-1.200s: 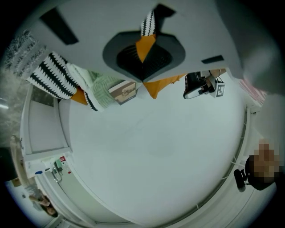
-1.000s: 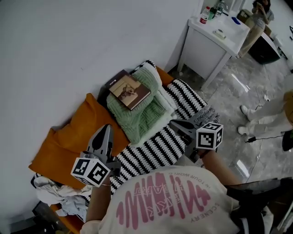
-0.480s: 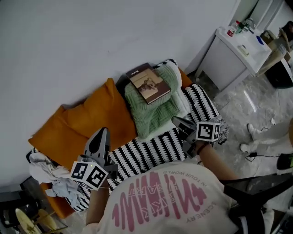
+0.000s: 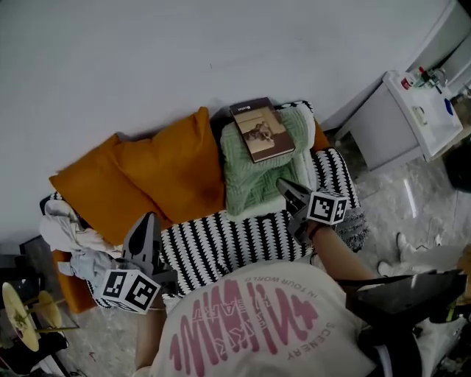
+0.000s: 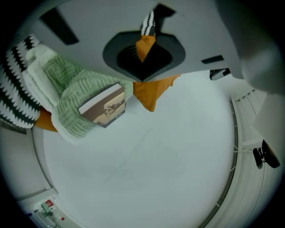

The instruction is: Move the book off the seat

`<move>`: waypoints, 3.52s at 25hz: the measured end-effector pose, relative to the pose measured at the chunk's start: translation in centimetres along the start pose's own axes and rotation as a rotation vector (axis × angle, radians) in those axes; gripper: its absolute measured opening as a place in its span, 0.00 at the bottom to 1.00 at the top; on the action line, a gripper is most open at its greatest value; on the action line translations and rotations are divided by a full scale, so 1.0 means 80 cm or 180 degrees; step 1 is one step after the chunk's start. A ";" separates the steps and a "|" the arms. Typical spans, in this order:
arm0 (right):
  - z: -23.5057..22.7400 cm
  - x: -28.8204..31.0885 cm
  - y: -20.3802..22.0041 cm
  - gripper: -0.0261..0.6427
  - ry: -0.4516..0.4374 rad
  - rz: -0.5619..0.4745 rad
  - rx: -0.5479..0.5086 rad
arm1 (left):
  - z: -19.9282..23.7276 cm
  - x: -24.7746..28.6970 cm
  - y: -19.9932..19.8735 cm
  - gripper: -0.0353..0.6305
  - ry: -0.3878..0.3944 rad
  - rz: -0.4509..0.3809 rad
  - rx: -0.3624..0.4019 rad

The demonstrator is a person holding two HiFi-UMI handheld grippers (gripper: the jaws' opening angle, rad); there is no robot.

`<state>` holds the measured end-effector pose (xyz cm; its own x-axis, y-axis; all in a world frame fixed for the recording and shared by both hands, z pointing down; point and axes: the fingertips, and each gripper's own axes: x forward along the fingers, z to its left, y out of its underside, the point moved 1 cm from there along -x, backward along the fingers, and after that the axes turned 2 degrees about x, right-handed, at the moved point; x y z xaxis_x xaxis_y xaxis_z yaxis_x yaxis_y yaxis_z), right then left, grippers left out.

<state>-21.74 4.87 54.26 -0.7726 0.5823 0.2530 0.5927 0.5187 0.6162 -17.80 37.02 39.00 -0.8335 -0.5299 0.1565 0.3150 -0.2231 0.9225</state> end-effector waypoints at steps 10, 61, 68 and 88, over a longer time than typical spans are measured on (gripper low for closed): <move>-0.071 0.038 -0.009 0.06 -0.0231 -0.0204 0.1030 | 0.003 -0.110 0.005 0.07 -0.0953 -0.0149 -0.0074; -0.167 0.118 -0.071 0.29 -0.0222 -0.1217 0.2887 | -0.039 -0.196 0.013 0.07 -0.1944 -0.0253 0.0060; -0.159 0.087 -0.072 0.28 -0.0284 -0.1162 0.2883 | -0.035 -0.168 0.010 0.06 -0.1695 -0.0240 0.0103; -0.120 -0.084 -0.149 0.28 -0.0733 -0.1549 0.2587 | -0.077 0.016 0.000 0.07 -0.0242 -0.0038 0.0079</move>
<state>-25.76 -11.23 52.36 -0.9624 0.2533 -0.0984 0.2635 0.9584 -0.1096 -16.06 31.31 37.01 -0.8695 -0.4633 0.1711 0.2944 -0.2080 0.9328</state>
